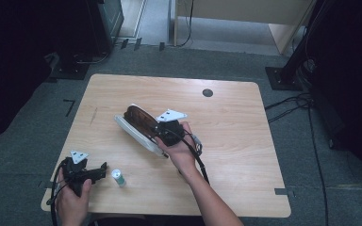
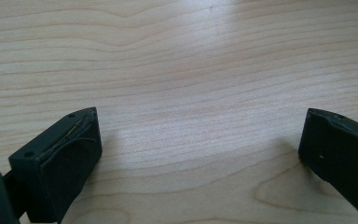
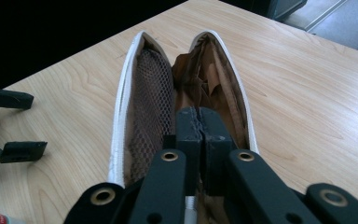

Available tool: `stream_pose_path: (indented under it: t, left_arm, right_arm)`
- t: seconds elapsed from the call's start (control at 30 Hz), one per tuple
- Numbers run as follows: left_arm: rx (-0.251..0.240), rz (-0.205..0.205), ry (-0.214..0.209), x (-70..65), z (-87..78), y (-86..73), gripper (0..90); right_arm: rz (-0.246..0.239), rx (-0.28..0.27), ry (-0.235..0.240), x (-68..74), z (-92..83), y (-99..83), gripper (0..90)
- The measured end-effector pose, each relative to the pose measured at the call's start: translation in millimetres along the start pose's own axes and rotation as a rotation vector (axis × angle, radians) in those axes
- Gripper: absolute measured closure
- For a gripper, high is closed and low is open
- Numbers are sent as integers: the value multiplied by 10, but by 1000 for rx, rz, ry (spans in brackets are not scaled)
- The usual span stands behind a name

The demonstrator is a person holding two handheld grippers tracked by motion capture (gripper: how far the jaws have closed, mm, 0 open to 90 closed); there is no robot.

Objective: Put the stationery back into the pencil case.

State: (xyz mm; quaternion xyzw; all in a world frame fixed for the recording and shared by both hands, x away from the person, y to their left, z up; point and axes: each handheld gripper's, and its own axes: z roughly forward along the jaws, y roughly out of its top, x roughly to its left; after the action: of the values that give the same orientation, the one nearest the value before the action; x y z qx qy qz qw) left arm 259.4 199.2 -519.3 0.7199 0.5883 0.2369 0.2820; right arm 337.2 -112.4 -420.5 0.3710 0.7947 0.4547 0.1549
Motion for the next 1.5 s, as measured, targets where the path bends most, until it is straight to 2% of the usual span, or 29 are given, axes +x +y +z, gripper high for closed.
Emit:
stream_pose_path:
  t: [0.2,0.37,0.47,0.6,0.73,0.9,1.1,1.27,1.4,1.5]
  left_arm:
    - [-1,-1,0,-1,0,0,0]
    - [0,0,0,0,0,0,0]
    - [0,0,0,0,0,0,0]
    - [-1,-1,0,-1,1,0,0]
    - [0,-1,-1,-1,0,0,0]
    - [0,-1,-1,-1,0,0,0]
    - [0,-1,-1,-1,0,0,0]
    - [-1,-1,-1,-1,0,0,0]
    - [0,-1,-1,0,0,0,0]
    - [0,0,0,0,0,0,0]
  right_arm:
    - [7,-3,3,-9,1,-35,884]
    - [4,-31,8,-9,-98,-73,844]
    - [8,-39,5,-34,-185,-131,850]
    - [29,-29,9,-60,-311,-352,900]
    - [51,-7,9,-46,-390,-628,900]
    - [86,9,21,-24,-385,-837,833]
    - [92,-10,37,3,-345,-855,823]
    - [83,0,16,14,-281,-851,823]
    - [87,3,23,28,-234,-854,841]
    - [84,-7,14,46,-237,-835,900]
